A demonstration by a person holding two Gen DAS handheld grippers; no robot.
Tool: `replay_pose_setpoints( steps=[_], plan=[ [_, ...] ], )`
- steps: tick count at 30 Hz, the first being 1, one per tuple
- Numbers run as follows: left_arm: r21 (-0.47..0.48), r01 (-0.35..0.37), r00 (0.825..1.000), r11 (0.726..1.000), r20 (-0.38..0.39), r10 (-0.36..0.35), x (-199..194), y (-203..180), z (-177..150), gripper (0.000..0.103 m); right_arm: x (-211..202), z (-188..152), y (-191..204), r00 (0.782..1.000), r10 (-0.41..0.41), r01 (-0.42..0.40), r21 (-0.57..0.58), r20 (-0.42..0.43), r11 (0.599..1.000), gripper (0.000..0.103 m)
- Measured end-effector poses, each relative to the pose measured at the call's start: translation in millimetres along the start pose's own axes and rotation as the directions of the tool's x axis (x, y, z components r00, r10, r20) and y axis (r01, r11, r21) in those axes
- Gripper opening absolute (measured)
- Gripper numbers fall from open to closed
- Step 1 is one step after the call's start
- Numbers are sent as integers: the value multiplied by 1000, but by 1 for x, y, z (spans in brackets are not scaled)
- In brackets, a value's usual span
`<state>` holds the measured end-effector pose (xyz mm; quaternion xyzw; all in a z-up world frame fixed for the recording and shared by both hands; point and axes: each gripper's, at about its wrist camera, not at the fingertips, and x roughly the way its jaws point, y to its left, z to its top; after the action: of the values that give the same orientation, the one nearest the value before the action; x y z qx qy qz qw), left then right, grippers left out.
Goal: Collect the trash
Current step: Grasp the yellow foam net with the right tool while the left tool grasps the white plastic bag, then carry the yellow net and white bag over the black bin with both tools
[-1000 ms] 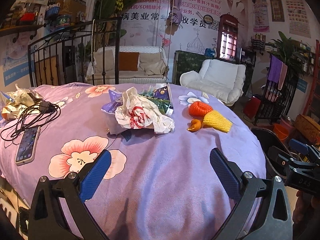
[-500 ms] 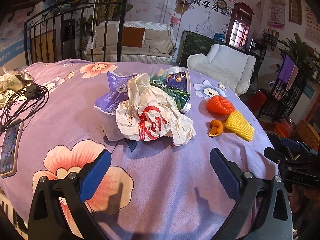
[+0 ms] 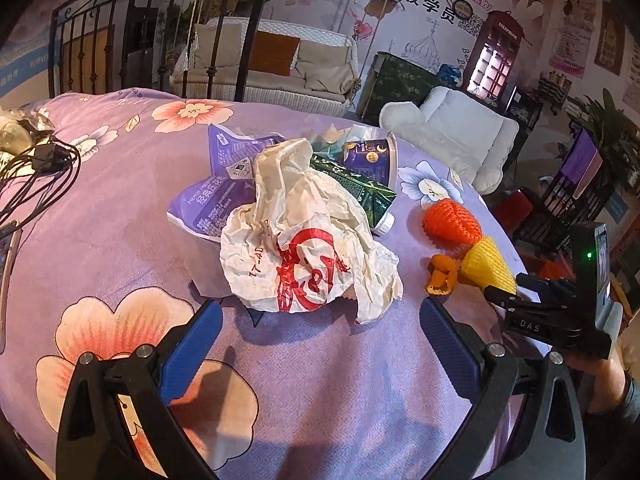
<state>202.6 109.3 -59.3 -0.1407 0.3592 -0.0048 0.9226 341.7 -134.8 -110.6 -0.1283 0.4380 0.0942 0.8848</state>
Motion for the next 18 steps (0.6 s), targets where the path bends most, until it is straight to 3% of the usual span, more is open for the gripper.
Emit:
replay_pose_setpoints(
  steps=[2,5,13,18],
  plan=[
    [-31,7,1000,999,-1,-7,4,3,4,98,0,-2,-4,1000,22,-22,14,1,1000,41],
    [-74,15,1000,997,-8,-16,11,3,8,94,-2,-5,-9,998,62,-63,45,16,997,23],
    [-200,18,997,980,-76,-34,35,-1,11,66,-23,-14,-8,994,59,-63,45,96,997,17],
    [-197,4,996,980,-88,-22,39,-5,7,41,-38,-18,-12,989,61,-69,55,138,996,17]
  ],
)
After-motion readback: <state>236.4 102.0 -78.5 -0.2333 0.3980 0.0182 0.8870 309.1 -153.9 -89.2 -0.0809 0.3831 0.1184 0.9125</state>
